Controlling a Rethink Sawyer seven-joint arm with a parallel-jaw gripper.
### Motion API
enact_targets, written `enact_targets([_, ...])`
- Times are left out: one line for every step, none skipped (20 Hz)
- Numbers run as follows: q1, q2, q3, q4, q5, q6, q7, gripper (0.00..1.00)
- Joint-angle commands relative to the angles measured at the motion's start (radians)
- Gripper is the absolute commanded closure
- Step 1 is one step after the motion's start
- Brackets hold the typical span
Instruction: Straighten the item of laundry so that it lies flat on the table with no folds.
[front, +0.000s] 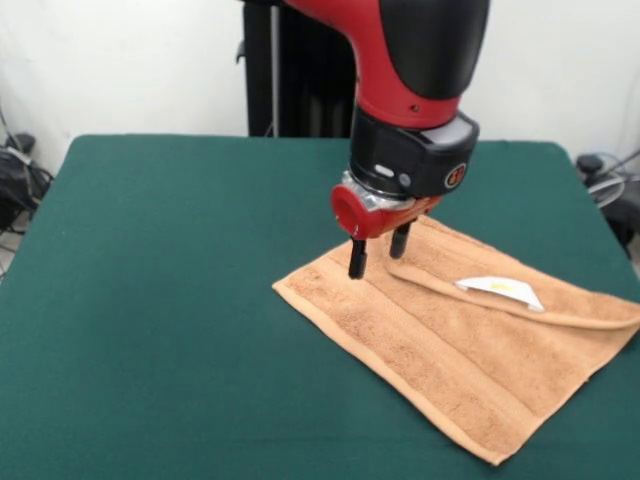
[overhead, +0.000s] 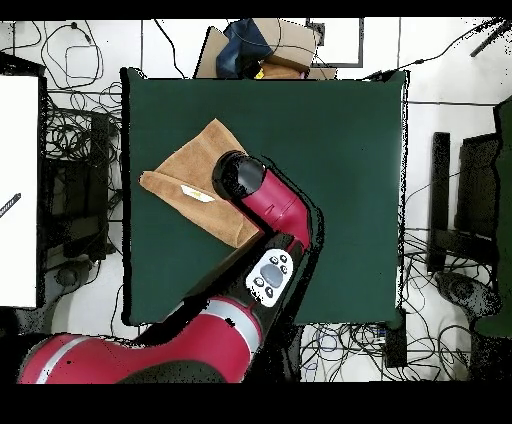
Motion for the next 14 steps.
enact_targets([-0.027, 0.049, 0.177, 0.090, -0.046, -0.088, -0.037, 0.00])
enact_targets([-0.027, 0.047, 0.177, 0.093, -0.047, -0.088, -0.033, 0.00])
enact_targets([-0.023, 0.038, 0.171, 0.096, -0.050, -0.078, -0.025, 0.00])
enact_targets([-0.021, 0.037, 0.167, 0.094, -0.052, -0.068, -0.020, 0.00])
enact_targets([-0.020, 0.032, 0.169, 0.096, -0.050, -0.068, -0.017, 0.00])
enact_targets([-0.024, 0.027, 0.174, 0.102, -0.049, -0.072, -0.023, 0.00])
enact_targets([-0.024, 0.026, 0.178, 0.102, -0.050, -0.075, -0.027, 0.00])
enact_targets([-0.029, 0.019, 0.186, 0.111, -0.049, -0.084, -0.037, 0.00])
enact_targets([-0.034, 0.011, 0.194, 0.119, -0.048, -0.093, -0.048, 0.00])
enact_targets([-0.038, 0.005, 0.201, 0.128, -0.048, -0.100, -0.058, 0.00])
enact_targets([-0.038, 0.001, 0.204, 0.129, -0.050, -0.100, -0.059, 0.00])
enact_targets([-0.039, 0.000, 0.207, 0.130, -0.053, -0.103, -0.060, 0.00])
enact_targets([-0.038, 0.002, 0.210, 0.129, -0.055, -0.109, -0.058, 0.00])
enact_targets([-0.029, 0.012, 0.209, 0.114, -0.057, -0.111, -0.046, 0.00])
